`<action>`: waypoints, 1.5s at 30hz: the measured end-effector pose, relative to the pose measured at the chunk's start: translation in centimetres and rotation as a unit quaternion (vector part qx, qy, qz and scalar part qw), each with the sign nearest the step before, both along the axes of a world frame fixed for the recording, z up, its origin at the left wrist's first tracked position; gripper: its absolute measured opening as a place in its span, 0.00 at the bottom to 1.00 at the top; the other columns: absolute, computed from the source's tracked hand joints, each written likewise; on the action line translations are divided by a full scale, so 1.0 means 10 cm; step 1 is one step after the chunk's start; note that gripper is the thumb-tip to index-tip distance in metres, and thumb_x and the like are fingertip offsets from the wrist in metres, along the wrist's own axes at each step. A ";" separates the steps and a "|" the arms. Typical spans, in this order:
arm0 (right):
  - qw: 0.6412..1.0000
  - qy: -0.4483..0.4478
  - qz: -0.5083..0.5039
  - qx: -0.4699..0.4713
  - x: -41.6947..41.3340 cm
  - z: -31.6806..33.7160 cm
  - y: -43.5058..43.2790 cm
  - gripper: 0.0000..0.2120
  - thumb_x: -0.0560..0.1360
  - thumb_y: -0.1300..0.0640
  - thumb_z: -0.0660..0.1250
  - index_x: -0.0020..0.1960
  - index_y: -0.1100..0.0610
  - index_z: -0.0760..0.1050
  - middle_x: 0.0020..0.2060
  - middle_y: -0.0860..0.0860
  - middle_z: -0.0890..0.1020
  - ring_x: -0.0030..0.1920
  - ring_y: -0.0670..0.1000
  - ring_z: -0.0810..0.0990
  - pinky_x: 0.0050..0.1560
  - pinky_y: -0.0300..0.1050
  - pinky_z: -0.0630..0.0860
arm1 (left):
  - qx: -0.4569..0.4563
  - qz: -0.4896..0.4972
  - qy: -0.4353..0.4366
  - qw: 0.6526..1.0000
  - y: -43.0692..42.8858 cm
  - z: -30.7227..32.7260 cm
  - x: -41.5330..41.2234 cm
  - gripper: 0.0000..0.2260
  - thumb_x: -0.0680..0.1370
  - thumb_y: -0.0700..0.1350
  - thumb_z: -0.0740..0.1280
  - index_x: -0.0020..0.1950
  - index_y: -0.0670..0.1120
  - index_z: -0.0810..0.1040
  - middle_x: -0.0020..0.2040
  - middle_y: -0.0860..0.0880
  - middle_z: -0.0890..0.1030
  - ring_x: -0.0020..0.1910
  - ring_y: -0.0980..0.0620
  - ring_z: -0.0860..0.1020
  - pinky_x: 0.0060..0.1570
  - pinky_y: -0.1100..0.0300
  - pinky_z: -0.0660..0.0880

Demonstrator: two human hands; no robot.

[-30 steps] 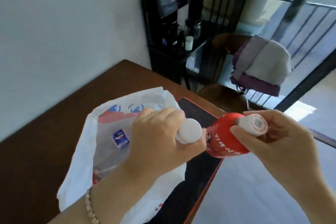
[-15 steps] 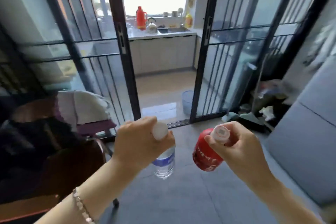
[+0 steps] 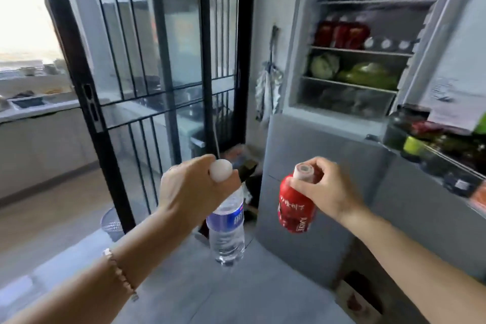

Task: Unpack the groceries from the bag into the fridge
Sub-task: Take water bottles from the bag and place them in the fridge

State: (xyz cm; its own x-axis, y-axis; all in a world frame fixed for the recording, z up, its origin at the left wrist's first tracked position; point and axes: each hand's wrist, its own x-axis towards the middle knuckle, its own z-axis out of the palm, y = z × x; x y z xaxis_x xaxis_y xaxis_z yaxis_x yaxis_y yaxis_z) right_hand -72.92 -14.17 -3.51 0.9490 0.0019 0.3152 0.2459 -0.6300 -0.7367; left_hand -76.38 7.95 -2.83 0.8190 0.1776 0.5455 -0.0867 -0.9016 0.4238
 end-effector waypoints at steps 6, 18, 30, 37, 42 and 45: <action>0.996 0.005 -0.088 0.018 1.22 0.32 -0.21 0.10 0.67 0.51 0.74 0.43 0.51 0.75 0.40 0.46 0.80 0.42 0.47 0.78 0.44 0.44 0.76 | 0.037 -0.107 0.005 0.994 -0.18 0.38 1.67 0.20 0.69 0.64 0.63 0.37 0.47 0.74 0.34 0.50 0.79 0.38 0.46 0.77 0.37 0.59 0.72; 0.969 -0.091 -0.231 0.003 3.21 1.10 -0.87 0.10 0.69 0.49 0.72 0.46 0.52 0.75 0.39 0.45 0.79 0.41 0.46 0.76 0.36 0.39 0.70 | 0.040 -0.196 -0.016 0.980 -0.67 1.04 4.22 0.18 0.71 0.60 0.62 0.30 0.48 0.66 0.28 0.51 0.71 0.31 0.51 0.72 0.29 0.61 0.64; 0.946 -0.226 -0.228 -0.039 5.64 1.98 -1.70 0.09 0.71 0.50 0.71 0.47 0.52 0.75 0.39 0.45 0.77 0.40 0.46 0.75 0.33 0.34 0.66 | 0.054 -0.177 -0.068 0.980 -1.55 1.68 6.28 0.16 0.69 0.57 0.61 0.30 0.46 0.67 0.26 0.51 0.70 0.28 0.52 0.68 0.28 0.61 0.62; 0.947 -0.208 -0.244 -0.012 7.02 2.60 -1.88 0.16 0.71 0.43 0.68 0.47 0.56 0.76 0.43 0.50 0.79 0.44 0.51 0.78 0.36 0.42 0.70 | 0.019 -0.188 -0.097 0.977 -1.77 1.85 7.11 0.19 0.68 0.62 0.61 0.28 0.47 0.65 0.24 0.50 0.68 0.28 0.50 0.69 0.29 0.60 0.65; 0.946 -0.158 -0.266 -0.093 7.61 2.51 -1.85 0.16 0.74 0.43 0.65 0.46 0.56 0.71 0.42 0.51 0.78 0.46 0.54 0.79 0.36 0.43 0.70 | 0.029 -0.208 -0.101 0.973 -1.82 1.85 7.42 0.20 0.66 0.63 0.58 0.28 0.47 0.65 0.24 0.49 0.68 0.27 0.52 0.68 0.28 0.61 0.65; 0.932 -0.157 -0.303 -0.125 7.74 2.48 -1.85 0.20 0.75 0.41 0.62 0.53 0.59 0.72 0.48 0.55 0.80 0.46 0.54 0.79 0.43 0.46 0.74 | 0.039 -0.225 -0.115 0.967 -1.85 1.83 7.51 0.20 0.65 0.62 0.58 0.26 0.47 0.63 0.23 0.49 0.66 0.26 0.52 0.66 0.28 0.61 0.63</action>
State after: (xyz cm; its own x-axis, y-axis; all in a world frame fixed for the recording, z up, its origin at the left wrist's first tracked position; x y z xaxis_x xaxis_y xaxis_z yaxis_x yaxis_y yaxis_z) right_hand 4.51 -32.62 21.33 0.6608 -0.3935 0.6392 -0.0322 -0.8656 -0.4996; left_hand -1.29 -10.53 15.43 0.6595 -0.2174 0.7195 -0.5607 -0.7798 0.2783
